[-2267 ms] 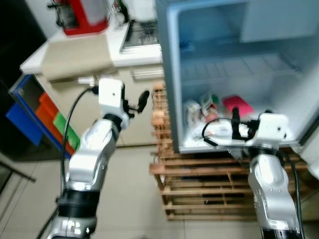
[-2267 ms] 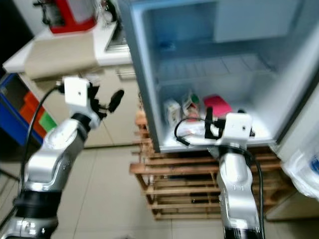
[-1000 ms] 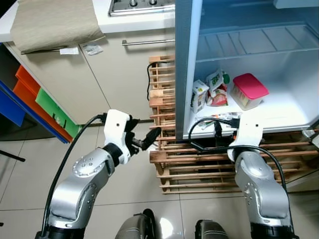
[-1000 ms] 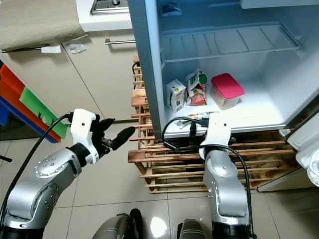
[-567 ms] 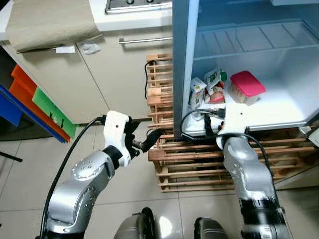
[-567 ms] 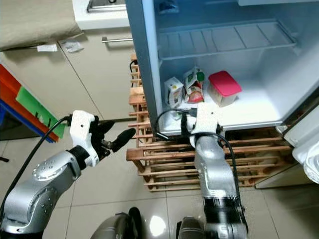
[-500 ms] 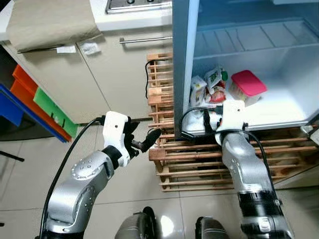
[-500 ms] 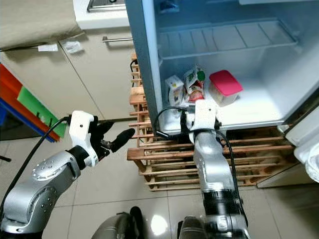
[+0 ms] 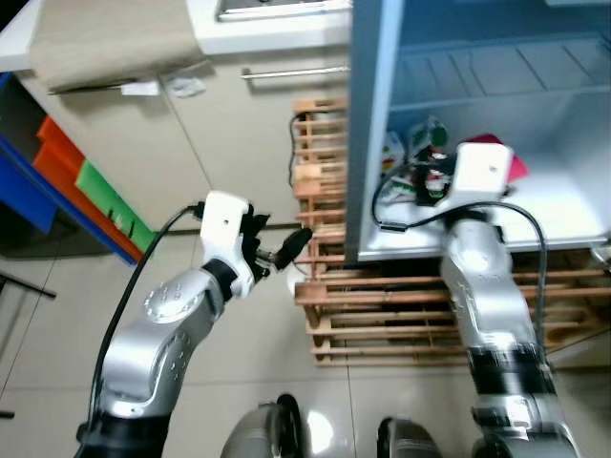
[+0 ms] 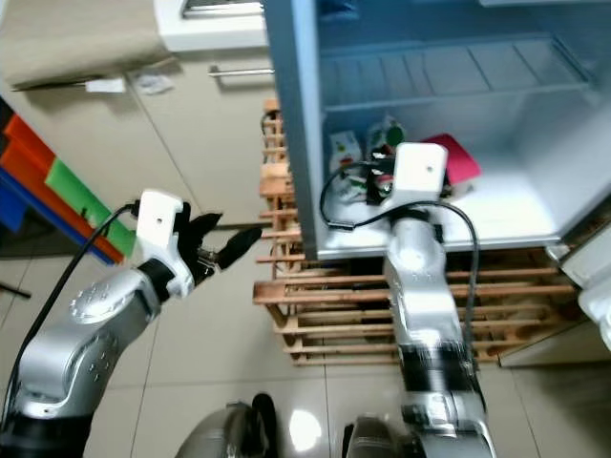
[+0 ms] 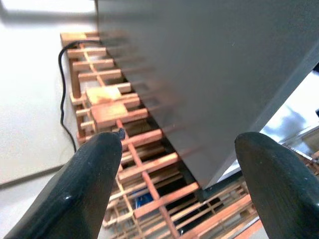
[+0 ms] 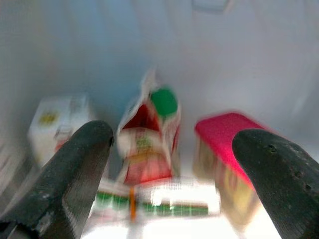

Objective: Restocking fridge

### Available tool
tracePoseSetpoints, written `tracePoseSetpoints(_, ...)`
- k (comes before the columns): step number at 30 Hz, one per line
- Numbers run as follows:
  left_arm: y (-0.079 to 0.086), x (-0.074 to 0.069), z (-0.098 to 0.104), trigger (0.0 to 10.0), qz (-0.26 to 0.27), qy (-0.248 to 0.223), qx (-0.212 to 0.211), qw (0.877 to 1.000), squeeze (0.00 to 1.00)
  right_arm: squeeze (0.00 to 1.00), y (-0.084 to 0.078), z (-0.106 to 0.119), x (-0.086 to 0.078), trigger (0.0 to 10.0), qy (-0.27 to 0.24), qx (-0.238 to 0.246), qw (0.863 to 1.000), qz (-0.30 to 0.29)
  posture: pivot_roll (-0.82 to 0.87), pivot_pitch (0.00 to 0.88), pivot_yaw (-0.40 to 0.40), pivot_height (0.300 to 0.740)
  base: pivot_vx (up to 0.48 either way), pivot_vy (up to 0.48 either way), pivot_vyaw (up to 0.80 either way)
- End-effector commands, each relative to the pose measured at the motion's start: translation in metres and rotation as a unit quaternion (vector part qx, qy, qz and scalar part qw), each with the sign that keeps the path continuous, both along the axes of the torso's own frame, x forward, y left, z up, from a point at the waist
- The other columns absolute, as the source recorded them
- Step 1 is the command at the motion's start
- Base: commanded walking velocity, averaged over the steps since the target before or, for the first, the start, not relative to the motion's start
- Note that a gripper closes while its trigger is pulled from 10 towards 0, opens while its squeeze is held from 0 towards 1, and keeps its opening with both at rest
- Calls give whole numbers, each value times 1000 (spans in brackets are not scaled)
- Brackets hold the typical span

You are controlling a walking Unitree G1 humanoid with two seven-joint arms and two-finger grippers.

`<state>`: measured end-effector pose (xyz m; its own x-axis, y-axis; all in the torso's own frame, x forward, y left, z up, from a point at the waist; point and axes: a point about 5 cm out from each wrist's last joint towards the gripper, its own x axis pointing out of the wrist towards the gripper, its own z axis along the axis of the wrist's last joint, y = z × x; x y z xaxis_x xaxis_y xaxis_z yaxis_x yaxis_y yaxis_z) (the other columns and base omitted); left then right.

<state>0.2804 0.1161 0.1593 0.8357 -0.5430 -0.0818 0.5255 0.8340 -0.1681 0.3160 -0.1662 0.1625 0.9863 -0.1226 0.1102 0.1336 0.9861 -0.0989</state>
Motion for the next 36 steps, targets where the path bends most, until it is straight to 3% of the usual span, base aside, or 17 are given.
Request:
tracePoseSetpoints(1,2,1,-5,10000,6,6,4,1000,0,631,8,-3,-5,10000,11,2,1000,21,-95,89,83,740,0,0,0)
tracePoseSetpoints(2,-3,3,-9,10000,9,10,5,1000,0,631,11,-17,-23,10000,32,6,999,35,-108,59,67,740,0,0,0)
tracePoseSetpoints(5,-5,8,-11,10000,18,9,1,1000,0,631,11,-23,-34,10000,33,9,999,37,-115,42,59,740,0,0,0)
tracePoseSetpoints(8,-3,20,-8,10000,73,-8,-24,997,0,627,0,-15,-50,10000,-20,-28,999,24,-119,0,45,740,0,0,0)
tracePoseSetpoints(10,-3,22,-6,10000,82,-12,-32,996,0,624,-4,-13,-51,10000,-29,-32,999,19,-119,0,44,740,0,0,0)
tracePoseSetpoints(11,7,21,-3,10000,125,-30,-46,991,0,620,-18,-16,-58,10000,-40,-40,998,-4,-120,0,52,740,0,0,0)
tracePoseSetpoints(12,7,21,-3,10000,125,-30,-46,991,0,620,-18,-16,-58,10000,-40,-40,998,-4,-120,0,52,740,0,0,0)
tracePoseSetpoints(13,21,17,-4,10000,174,-35,-45,983,0,624,-26,-21,-62,10000,-33,-43,998,-14,-116,0,57,740,0,0,0)
tracePoseSetpoints(15,29,14,-6,10000,203,-36,-43,978,0,624,-28,-23,-61,10000,-27,-42,999,-15,-117,0,55,740,0,0,0)
tracePoseSetpoints(18,35,13,-13,10000,229,-43,-5,973,0,624,-29,-22,-53,10000,-25,-42,999,-7,-119,0,39,740,0,0,0)
tracePoseSetpoints(21,31,17,-22,10000,240,-28,7,970,0,624,-32,-24,-42,10000,-12,-38,999,5,-120,0,4,740,0,0,0)
tracePoseSetpoints(23,19,26,-24,10000,225,-32,16,974,0,620,-30,-23,-33,10000,-7,-32,999,25,-155,0,15,740,0,0,0)
tracePoseSetpoints(32,10,40,-19,10000,215,-50,31,975,0,616,-35,-33,-28,10000,13,25,1000,2,-157,0,28,740,0,0,0)
tracePoseSetpoints(36,9,42,-19,10000,220,-56,27,974,0,616,-35,-36,-28,10000,18,21,1000,9,-157,0,26,740,0,0,0)
